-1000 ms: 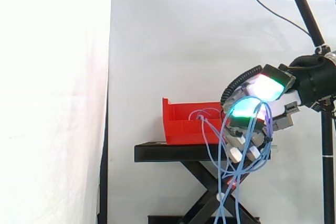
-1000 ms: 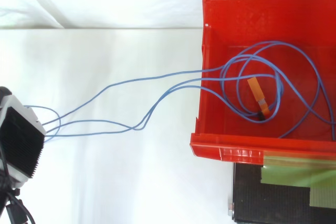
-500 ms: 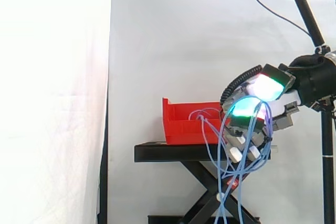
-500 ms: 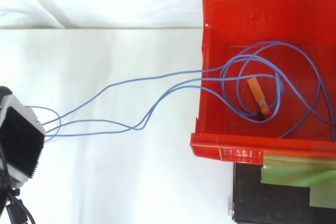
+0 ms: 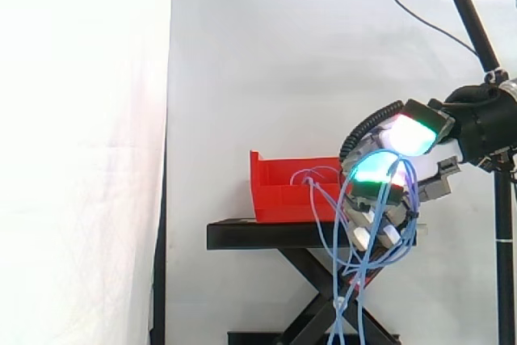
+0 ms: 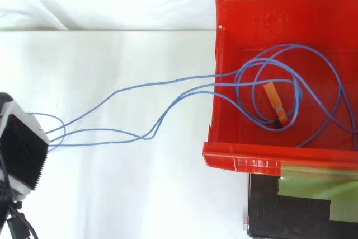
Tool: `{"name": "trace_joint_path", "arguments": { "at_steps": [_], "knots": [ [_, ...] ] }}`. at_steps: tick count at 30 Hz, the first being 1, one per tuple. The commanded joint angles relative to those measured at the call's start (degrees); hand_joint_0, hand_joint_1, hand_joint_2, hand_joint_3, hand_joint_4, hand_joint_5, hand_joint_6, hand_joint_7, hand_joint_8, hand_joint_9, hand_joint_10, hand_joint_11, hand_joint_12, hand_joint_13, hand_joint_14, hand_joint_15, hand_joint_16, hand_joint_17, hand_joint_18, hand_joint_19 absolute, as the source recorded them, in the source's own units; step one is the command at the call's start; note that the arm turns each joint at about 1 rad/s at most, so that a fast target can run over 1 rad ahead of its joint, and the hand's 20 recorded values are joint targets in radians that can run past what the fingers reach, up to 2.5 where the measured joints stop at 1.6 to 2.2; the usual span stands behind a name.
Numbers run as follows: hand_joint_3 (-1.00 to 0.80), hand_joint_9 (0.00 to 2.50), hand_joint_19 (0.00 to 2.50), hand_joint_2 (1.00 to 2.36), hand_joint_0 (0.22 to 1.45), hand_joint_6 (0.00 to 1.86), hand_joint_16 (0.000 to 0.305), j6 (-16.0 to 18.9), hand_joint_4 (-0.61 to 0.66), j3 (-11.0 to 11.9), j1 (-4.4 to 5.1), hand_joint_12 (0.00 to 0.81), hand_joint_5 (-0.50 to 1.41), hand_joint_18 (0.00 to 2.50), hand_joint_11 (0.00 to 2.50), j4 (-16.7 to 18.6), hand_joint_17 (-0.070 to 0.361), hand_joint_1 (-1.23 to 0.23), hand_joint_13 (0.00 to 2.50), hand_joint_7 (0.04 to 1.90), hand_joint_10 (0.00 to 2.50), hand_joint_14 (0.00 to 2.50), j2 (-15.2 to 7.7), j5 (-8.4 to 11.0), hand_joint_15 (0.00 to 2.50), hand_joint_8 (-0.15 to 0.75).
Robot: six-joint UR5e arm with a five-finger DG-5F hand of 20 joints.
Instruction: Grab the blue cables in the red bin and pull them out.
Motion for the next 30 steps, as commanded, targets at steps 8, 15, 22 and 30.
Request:
{"name": "trace_joint_path", "arguments": {
  "at_steps": [8, 15, 22, 30],
  "knots": [
    [-1.0, 0.84, 0.93, 1.0, 0.62, 0.47, 0.058, 0.0, 0.26, 0.1, 0.0, 0.366, 0.8, 0.66, 0.91, 0.1, 0.131, -1.04, 0.71, 0.62, 0.03, 0.02, 0.0, 0.0, 0.68, 0.255],
    [-1.0, 0.83, 0.94, 1.0, 0.61, 0.5, 0.059, 0.0, 0.26, 0.1, 0.0, 0.367, 0.78, 0.66, 0.91, 0.1, 0.133, -1.05, 0.7, 0.6, 0.03, 0.02, 0.0, 0.0, 0.68, 0.258],
    [-1.0, 0.83, 0.94, 1.0, 0.57, 0.5, 0.063, 0.0, 0.28, 0.0, 0.0, 0.382, 0.78, 0.67, 0.9, 0.1, 0.141, -0.97, 0.71, 0.58, 0.03, 0.02, -0.1, 0.0, 0.67, 0.271],
    [-1.0, 0.84, 0.94, 1.0, 0.55, 0.46, 0.064, -0.1, 0.28, 0.1, 0.0, 0.391, 0.79, 0.68, 0.89, 0.1, 0.145, -0.93, 0.71, 0.59, 0.03, 0.02, -0.1, 0.0, 0.67, 0.275]
  ]
}}
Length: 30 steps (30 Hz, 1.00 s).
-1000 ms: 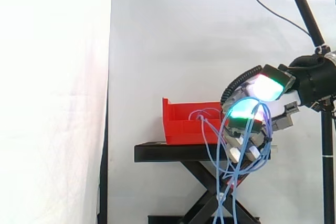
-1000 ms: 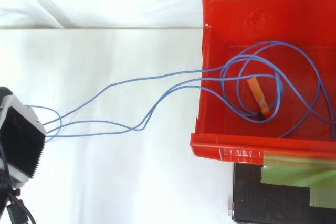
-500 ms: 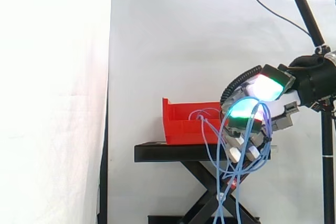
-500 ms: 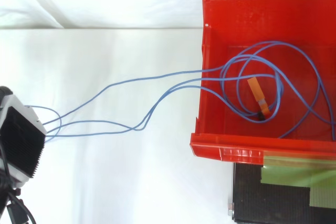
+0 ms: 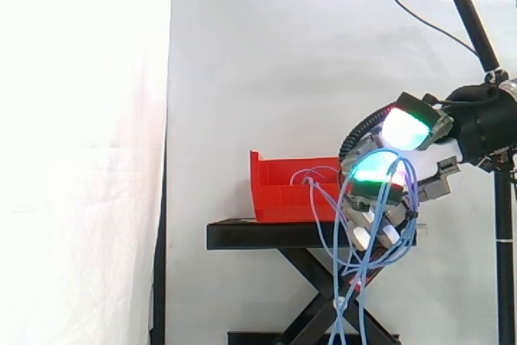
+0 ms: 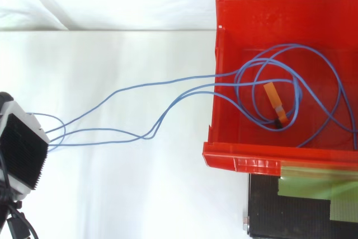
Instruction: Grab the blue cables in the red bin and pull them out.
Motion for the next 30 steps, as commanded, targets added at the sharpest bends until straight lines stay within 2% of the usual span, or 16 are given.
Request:
{"name": "trace_joint_path", "arguments": {
  "at_steps": [1, 6, 16, 30],
  "knots": [
    [-1.0, 0.84, 0.94, 1.0, 0.55, 0.45, 0.065, 0.0, 0.29, 0.0, 0.0, 0.39, 0.79, 0.67, 0.9, 0.0, 0.145, -0.94, 0.71, 0.6, 0.03, 0.02, 0.0, 0.0, 0.67, 0.277],
    [-1.0, 0.83, 0.94, 1.0, 0.55, 0.41, 0.064, 0.0, 0.29, -0.1, 0.0, 0.388, 0.79, 0.67, 0.9, 0.1, 0.145, -1.01, 0.71, 0.63, 0.03, 0.02, 0.0, 0.0, 0.67, 0.277],
    [-1.0, 0.82, 0.93, 1.0, 0.52, 0.5, 0.068, 0.0, 0.31, 0.0, 0.0, 0.4, 0.74, 0.7, 0.91, 0.1, 0.152, -1.03, 0.72, 0.57, 0.03, 0.02, 0.0, 0.0, 0.67, 0.289],
    [-1.0, 0.81, 0.91, 1.0, 0.51, 0.54, 0.068, 0.0, 0.32, 0.0, 0.0, 0.402, 0.72, 0.71, 0.91, 0.6, 0.153, -1.07, 0.72, 0.55, 0.03, 0.02, 0.0, -0.44, 0.66, 0.291]
  ]
}}
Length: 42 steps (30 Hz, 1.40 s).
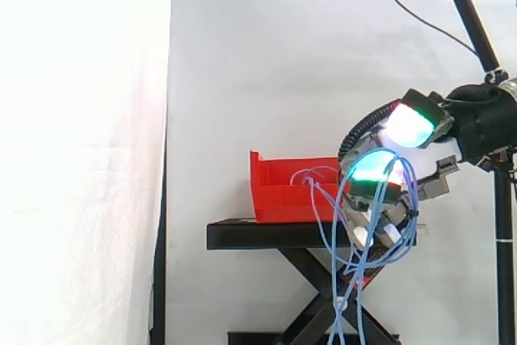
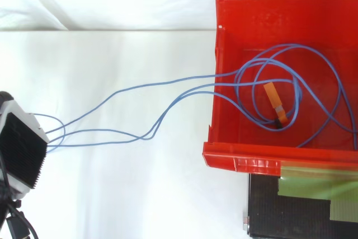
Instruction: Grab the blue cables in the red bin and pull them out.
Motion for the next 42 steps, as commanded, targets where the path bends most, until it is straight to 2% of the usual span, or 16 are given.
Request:
{"name": "trace_joint_path", "arguments": {
  "at_steps": [1, 5, 8, 15, 17, 21, 33, 42],
  "knots": [
    [-1.0, 0.81, 0.91, 1.0, 0.52, 0.55, 0.068, 0.0, 0.31, 0.0, 0.0, 0.4, 0.71, 0.7, 0.91, 0.3, 0.152, -1.07, 0.72, 0.54, 0.03, 0.02, 0.0, -0.58, 0.67, 0.286],
    [-1.0, 0.8, 0.91, 1.0, 0.52, 0.56, 0.067, 0.0, 0.32, -0.1, -0.18, 0.396, 0.71, 0.7, 0.91, 0.9, 0.151, -1.08, 0.71, 0.53, 0.03, 0.02, 0.0, -2.08, 0.67, 0.283],
    [-1.0, 0.8, 0.92, 1.0, 0.52, 0.56, 0.067, -0.3, 0.32, 0.0, -0.35, 0.396, 0.71, 0.7, 0.91, 2.6, 0.151, -1.08, 0.71, 0.53, 0.03, 0.02, 0.0, -4.89, 0.67, 0.282],
    [-1.0, 0.8, 0.91, 1.0, 0.53, 0.56, 0.067, -0.4, 0.31, 0.0, -0.61, 0.393, 0.7, 0.7, 0.91, 3.1, 0.15, -1.08, 0.71, 0.53, 0.03, 0.02, 0.0, -7.17, 0.67, 0.28],
    [-1.0, 0.8, 0.92, 1.0, 0.53, 0.56, 0.067, -0.3, 0.32, 0.0, -0.79, 0.393, 0.7, 0.7, 0.9, 3.6, 0.15, -1.08, 0.71, 0.53, 0.03, 0.02, 0.0, -9.64, 0.67, 0.282],
    [-1.0, 0.8, 0.91, 1.0, 0.54, 0.56, 0.066, -0.3, 0.31, 0.0, -1.05, 0.391, 0.71, 0.7, 0.91, 4.1, 0.149, -1.08, 0.71, 0.53, 0.03, 0.02, 0.0, -12.71, 0.67, 0.281],
    [-1.0, 0.79, 0.92, 1.0, 0.56, 0.56, 0.064, -0.5, 0.29, 0.0, -1.41, 0.387, 0.71, 0.69, 0.92, 3.9, 0.145, -1.12, 0.7, 0.54, 0.03, 0.02, -0.1, -12.71, 0.67, 0.275],
    [-1.0, 0.79, 0.91, 1.0, 0.54, 0.57, 0.065, -2.1, 0.3, -0.1, -1.58, 0.39, 0.71, 0.7, 0.92, 3.9, 0.146, -1.13, 0.7, 0.54, 0.03, 0.02, -0.1, -12.71, 0.67, 0.279]
  ]
}}
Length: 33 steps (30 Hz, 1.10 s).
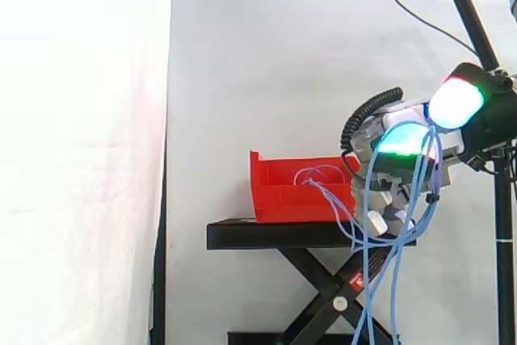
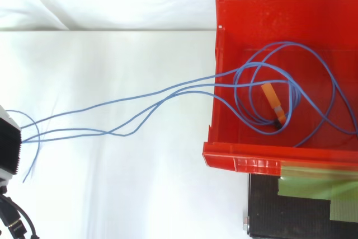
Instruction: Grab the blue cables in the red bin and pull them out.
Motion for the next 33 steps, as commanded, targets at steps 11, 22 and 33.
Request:
{"name": "trace_joint_path", "arguments": {
  "at_steps": [11, 22, 33],
  "knots": [
    [-1.0, 0.79, 0.91, 1.0, 0.54, 0.55, 0.065, -3.2, 0.3, 0.0, -0.05, 0.391, 0.73, 0.71, 0.91, 0.6, 0.147, -1.12, 0.71, 0.54, 0.03, 0.02, 0.1, -0.26, 0.67, 0.279],
    [-1.0, 0.79, 0.92, 1.0, 0.56, 0.5, 0.064, -3.8, 0.29, 0.0, -0.05, 0.388, 0.75, 0.7, 0.91, 0.6, 0.144, -1.11, 0.71, 0.57, 0.03, 0.02, 0.0, -0.35, 0.67, 0.273],
    [-1.0, 0.78, 0.92, 1.0, 0.56, 0.3, 0.063, -7.2, 0.28, 0.0, -0.05, 0.387, 0.81, 0.7, 0.91, 0.5, 0.143, -1.1, 0.7, 0.67, 0.03, 0.02, 0.0, -0.35, 0.67, 0.273]
  ]
}}
